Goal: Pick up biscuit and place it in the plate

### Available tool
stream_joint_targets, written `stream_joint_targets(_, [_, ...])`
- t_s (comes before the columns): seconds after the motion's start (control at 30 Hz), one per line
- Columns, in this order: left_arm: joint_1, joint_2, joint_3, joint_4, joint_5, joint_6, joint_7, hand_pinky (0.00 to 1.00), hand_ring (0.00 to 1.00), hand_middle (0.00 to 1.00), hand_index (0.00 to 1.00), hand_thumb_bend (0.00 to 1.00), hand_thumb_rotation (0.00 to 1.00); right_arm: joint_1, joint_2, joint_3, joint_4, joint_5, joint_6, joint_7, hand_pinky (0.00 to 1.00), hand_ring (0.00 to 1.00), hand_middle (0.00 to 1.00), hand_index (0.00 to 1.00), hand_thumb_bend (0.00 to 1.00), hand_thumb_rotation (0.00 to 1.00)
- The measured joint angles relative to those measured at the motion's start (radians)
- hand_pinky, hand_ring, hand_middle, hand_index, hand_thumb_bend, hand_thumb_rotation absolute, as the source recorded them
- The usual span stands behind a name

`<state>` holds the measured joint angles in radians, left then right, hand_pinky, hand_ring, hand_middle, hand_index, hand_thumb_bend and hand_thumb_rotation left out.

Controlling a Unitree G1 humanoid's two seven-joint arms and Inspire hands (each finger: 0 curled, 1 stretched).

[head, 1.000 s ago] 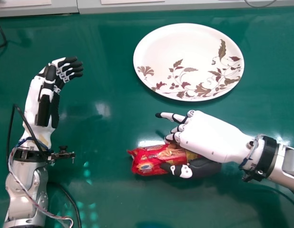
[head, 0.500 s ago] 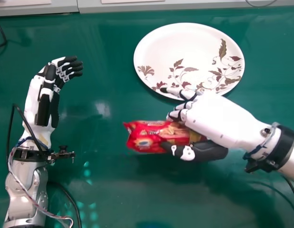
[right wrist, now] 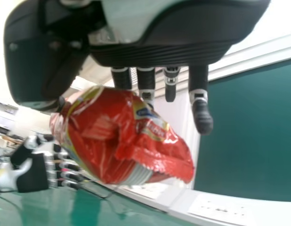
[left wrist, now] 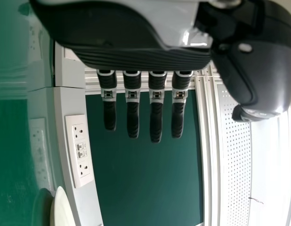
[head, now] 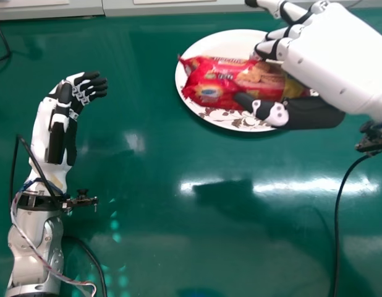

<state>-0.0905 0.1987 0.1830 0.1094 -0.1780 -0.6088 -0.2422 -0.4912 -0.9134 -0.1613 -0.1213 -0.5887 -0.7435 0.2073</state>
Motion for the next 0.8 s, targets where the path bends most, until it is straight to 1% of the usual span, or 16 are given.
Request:
stream_joint_targets(0.1, [0.000,-0.003,-0.001,-0.005,0.001,0.000,0.000,0.71,0.73,0.72,0.73,0.64,0.30,-0.078,0.004,0.043,0.089,-0.034,-0.012,-0.020,0.10,0.43,0.48,0.49,0.51,0.00])
stream_joint_targets(0.17, [0.001,-0.005,-0.001,-0.008,0.002,0.000,0.003,0.72,0.73,0.72,0.73,0.65,0.31,-0.126,0.013,0.068,0.142,-0.059,-0.010,-0.037,0.10,0.43,0.48,0.48,0.51,0.00])
stream_joint_targets(0.33, [0.007,-0.014,-0.003,-0.020,0.003,0.001,0.009,0.72,0.73,0.72,0.73,0.65,0.31,-0.246,0.043,0.146,0.280,-0.133,0.057,-0.055,0.11,0.43,0.48,0.48,0.51,0.00])
stream_joint_targets(0.57, [0.010,-0.019,-0.005,-0.031,0.007,0.007,0.014,0.72,0.73,0.72,0.74,0.65,0.32,-0.391,0.088,0.270,0.534,-0.242,0.120,-0.148,0.12,0.42,0.49,0.48,0.51,0.00])
stream_joint_targets(0.8, [0.009,-0.018,-0.005,-0.034,0.007,0.011,0.012,0.74,0.74,0.73,0.74,0.64,0.31,-0.523,0.113,0.386,0.766,-0.343,0.154,-0.302,0.12,0.40,0.48,0.49,0.51,0.00])
